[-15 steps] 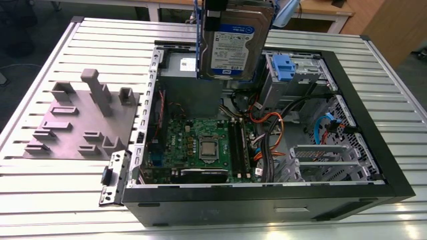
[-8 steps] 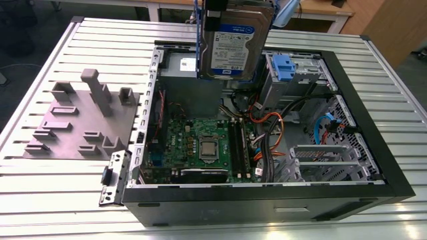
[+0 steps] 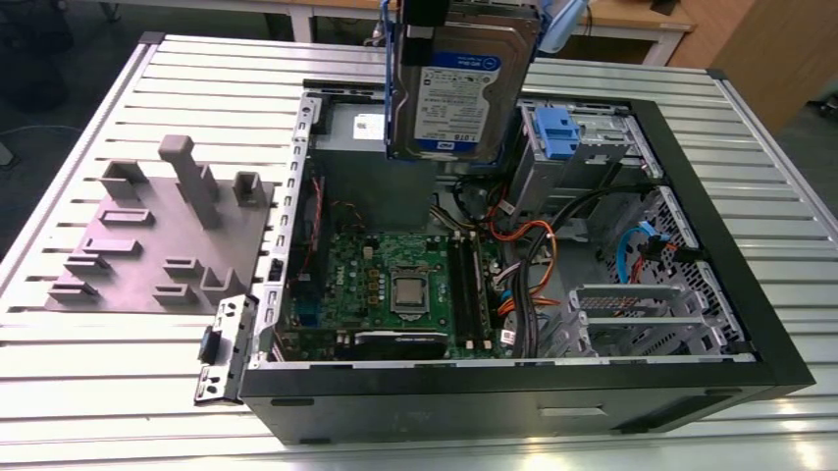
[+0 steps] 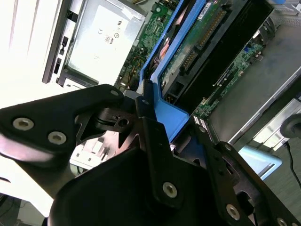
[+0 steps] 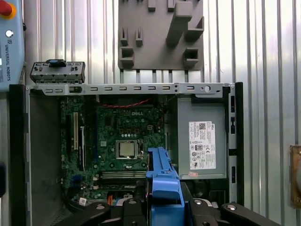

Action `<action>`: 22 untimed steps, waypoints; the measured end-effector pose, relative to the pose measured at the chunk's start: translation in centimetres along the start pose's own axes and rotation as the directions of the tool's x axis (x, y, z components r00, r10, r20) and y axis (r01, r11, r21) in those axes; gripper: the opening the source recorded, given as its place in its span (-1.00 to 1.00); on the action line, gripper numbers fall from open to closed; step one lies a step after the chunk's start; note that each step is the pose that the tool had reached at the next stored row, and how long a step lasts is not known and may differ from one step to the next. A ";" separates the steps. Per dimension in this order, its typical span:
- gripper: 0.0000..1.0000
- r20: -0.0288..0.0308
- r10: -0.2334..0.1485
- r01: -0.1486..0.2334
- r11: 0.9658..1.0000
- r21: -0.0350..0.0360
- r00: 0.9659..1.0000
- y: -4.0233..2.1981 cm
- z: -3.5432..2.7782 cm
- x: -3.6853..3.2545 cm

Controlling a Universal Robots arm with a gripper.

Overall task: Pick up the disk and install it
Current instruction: 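Insert the disk into the insertion slot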

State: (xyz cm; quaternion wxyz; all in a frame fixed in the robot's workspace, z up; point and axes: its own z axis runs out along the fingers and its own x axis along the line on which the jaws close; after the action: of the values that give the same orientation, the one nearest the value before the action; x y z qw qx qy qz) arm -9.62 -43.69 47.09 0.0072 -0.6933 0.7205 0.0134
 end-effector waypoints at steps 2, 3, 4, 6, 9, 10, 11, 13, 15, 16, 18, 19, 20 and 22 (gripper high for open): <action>-0.27 0.000 0.000 0.000 1.000 0.000 1.000 -0.01 -0.01 0.29; -0.27 0.000 0.000 0.000 1.000 0.000 1.000 -0.02 -0.01 0.50; -0.27 0.000 0.000 0.000 1.000 0.000 1.000 -0.02 -0.01 0.74; -0.27 0.000 0.000 0.000 1.000 0.000 1.000 -0.04 -0.03 1.22; -0.27 0.000 0.000 0.000 1.000 0.000 1.000 -0.08 -0.04 1.85; -0.27 0.000 0.000 0.000 1.000 0.000 1.000 -0.13 -0.03 2.02; -0.27 0.000 0.000 0.000 1.000 0.000 1.000 -0.20 -0.02 2.16; -0.27 0.000 0.000 0.000 1.000 0.000 1.000 -0.30 -0.02 2.28; -0.27 0.000 0.000 0.000 1.000 0.000 1.000 -0.30 -0.02 2.28; -0.27 0.000 0.000 0.000 1.000 0.000 1.000 -0.31 -0.02 2.28; -0.27 0.000 0.000 0.000 1.000 0.000 1.000 -0.31 -0.02 2.28; -0.27 0.000 0.000 0.000 1.000 0.000 1.000 -0.32 -0.02 2.28; -0.27 0.000 0.000 0.000 1.000 0.000 1.000 -0.32 -0.02 2.28; -0.27 0.000 0.000 0.000 1.000 0.000 1.000 -0.32 -0.02 2.28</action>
State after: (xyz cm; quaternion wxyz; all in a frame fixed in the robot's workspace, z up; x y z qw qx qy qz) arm -9.39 -45.99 47.04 0.0072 -0.6933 0.7205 0.0134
